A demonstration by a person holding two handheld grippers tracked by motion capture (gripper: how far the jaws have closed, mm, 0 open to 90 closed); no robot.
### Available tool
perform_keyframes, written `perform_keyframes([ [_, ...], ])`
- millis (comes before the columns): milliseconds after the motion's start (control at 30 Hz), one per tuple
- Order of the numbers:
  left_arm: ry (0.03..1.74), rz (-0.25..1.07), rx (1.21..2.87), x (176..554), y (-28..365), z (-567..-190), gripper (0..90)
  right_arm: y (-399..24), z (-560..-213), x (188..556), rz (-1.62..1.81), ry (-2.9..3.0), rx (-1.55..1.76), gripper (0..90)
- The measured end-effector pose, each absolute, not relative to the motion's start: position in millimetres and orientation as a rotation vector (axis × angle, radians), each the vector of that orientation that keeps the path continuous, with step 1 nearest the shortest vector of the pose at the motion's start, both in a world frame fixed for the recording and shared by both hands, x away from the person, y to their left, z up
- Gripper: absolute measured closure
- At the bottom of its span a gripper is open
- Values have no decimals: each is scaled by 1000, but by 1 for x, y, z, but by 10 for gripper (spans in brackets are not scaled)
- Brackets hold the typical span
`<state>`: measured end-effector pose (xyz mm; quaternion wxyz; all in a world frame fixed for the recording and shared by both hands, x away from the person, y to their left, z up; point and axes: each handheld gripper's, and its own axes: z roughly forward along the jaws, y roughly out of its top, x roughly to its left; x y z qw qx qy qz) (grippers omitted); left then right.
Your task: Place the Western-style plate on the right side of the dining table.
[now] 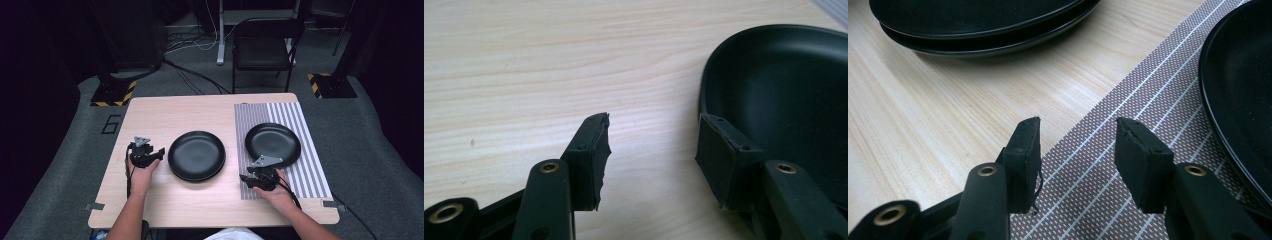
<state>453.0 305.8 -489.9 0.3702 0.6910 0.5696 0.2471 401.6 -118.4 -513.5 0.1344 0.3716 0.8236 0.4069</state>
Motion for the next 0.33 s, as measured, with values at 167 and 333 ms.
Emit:
perform_keyframes([
  [167,1480,628,1770,455,310,-493,463,-119,-514,401,1186,2370,1067,509],
  [333,1510,636,1758,457,313,-495,460,-120,-515,401,1180,2349,1058,493],
])
